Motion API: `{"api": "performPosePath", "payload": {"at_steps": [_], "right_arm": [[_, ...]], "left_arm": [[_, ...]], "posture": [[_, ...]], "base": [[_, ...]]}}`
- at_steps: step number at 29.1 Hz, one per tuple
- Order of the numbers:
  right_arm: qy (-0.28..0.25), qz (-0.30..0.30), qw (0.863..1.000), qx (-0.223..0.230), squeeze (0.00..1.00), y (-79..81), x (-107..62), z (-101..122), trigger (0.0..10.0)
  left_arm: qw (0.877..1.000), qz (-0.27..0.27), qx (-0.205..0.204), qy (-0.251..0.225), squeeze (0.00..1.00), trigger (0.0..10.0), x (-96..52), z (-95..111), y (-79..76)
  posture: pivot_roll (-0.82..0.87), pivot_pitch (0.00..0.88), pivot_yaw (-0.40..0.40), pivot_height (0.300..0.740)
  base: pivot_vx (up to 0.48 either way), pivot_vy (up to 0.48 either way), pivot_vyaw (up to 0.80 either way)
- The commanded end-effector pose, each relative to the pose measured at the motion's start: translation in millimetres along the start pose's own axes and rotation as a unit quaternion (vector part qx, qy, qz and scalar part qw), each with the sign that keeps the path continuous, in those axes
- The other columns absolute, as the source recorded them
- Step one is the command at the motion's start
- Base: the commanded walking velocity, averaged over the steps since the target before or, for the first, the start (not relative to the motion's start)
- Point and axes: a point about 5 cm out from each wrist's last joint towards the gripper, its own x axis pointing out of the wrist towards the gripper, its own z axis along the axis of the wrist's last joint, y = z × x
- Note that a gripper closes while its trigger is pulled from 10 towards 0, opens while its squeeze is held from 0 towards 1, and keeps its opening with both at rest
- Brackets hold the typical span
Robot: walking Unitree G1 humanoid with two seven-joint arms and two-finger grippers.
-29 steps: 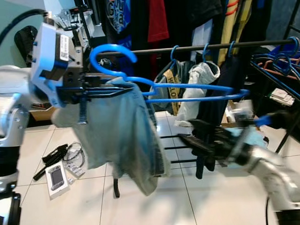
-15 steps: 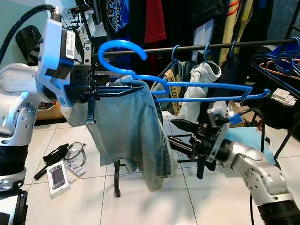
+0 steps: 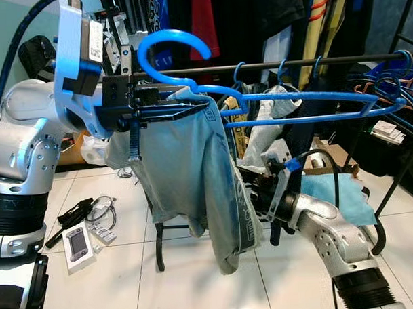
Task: Hang hanger
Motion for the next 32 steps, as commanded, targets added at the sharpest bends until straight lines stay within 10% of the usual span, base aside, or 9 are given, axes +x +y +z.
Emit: {"api": "performPosePath", "payload": {"at_steps": [1,15,32], "right_arm": [[-0.01,0.015,1.0,0.0,0.0,3.9,0.2,3,10.0],[-0.077,0.017,0.997,0.013,0.0,-4.8,-54.2,25,10.0],[-0.056,0.012,0.998,-0.014,0.0,-5.5,-11.9,22,10.0]], "left_arm": [[1.0,-0.002,0.007,-0.003,0.0,0.5,1.8,2,1.6],[1.0,-0.002,0.006,-0.002,0.0,0.4,1.6,2,0.8],[1.0,-0.014,0.01,-0.021,0.0,0.5,9.7,7,-2.1]], "posture": [[-0.06,0.0,0.073,0.74],[-0.07,0.0,0.076,0.74],[-0.06,0.0,0.068,0.74]], "base": [[0.0,0.0,0.0],[0.0,0.0,0.0],[0.0,0.0,0.0]]}}
